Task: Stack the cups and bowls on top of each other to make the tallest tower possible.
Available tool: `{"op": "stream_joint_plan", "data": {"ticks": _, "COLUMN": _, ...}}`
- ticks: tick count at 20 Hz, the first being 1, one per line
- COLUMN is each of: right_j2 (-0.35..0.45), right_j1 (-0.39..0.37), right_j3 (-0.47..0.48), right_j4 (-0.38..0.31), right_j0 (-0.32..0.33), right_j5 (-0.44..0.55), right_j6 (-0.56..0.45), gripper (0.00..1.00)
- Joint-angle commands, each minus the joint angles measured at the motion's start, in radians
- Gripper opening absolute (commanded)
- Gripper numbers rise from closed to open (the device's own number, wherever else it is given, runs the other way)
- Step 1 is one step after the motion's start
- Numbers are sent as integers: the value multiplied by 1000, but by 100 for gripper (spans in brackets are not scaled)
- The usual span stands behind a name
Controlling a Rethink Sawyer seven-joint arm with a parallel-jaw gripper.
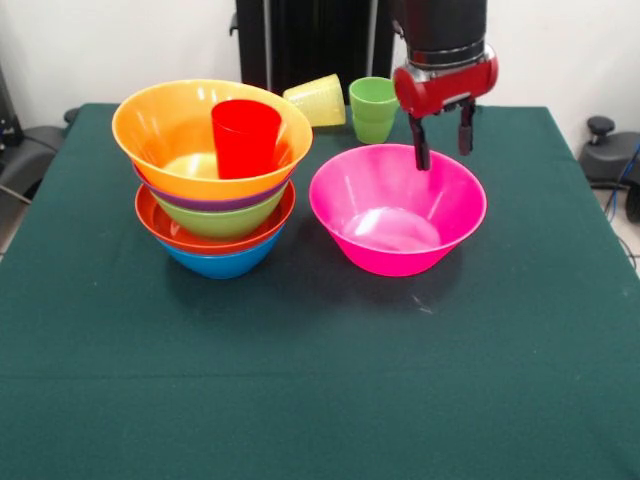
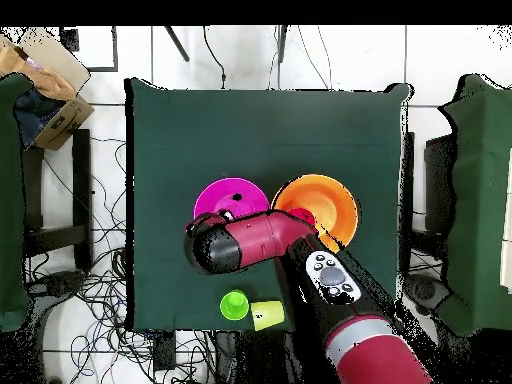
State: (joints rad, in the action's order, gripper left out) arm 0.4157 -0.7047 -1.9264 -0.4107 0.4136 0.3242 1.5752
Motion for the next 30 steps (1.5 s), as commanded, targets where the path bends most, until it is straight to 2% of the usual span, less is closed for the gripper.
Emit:
{"op": "stream_joint_plan", "data": {"ticks": 1, "right_j2": -134, "right_j1": 94, "right_j3": 69, "right_j4": -45, "right_j0": -91, "right_j5": -44, "right_j6": 176, "gripper": 100}}
{"op": "stream_joint_plan", "data": {"ticks": 7, "right_j2": -216, "right_j1": 242, "right_j3": 109, "right_j4": -50, "right_j0": -133, "right_j5": -199, "right_j6": 190, "gripper": 100}}
{"op": "stream_joint_plan", "data": {"ticks": 12, "right_j2": -265, "right_j1": 300, "right_j3": 120, "right_j4": -32, "right_j0": -163, "right_j5": -277, "right_j6": 193, "gripper": 100}}
{"op": "stream_joint_plan", "data": {"ticks": 13, "right_j2": -297, "right_j1": 305, "right_j3": 127, "right_j4": -15, "right_j0": -188, "right_j5": -296, "right_j6": 191, "gripper": 0}}
{"op": "stream_joint_plan", "data": {"ticks": 17, "right_j2": -249, "right_j1": 303, "right_j3": 136, "right_j4": 14, "right_j0": -139, "right_j5": -165, "right_j6": 133, "gripper": 0}}
{"op": "stream_joint_plan", "data": {"ticks": 21, "right_j2": -206, "right_j1": 279, "right_j3": 112, "right_j4": 5, "right_j0": -91, "right_j5": -163, "right_j6": 103, "gripper": 0}}
{"op": "stream_joint_plan", "data": {"ticks": 30, "right_j2": -174, "right_j1": 190, "right_j3": 134, "right_j4": 45, "right_j0": -103, "right_j5": -20, "right_j6": 73, "gripper": 0}}
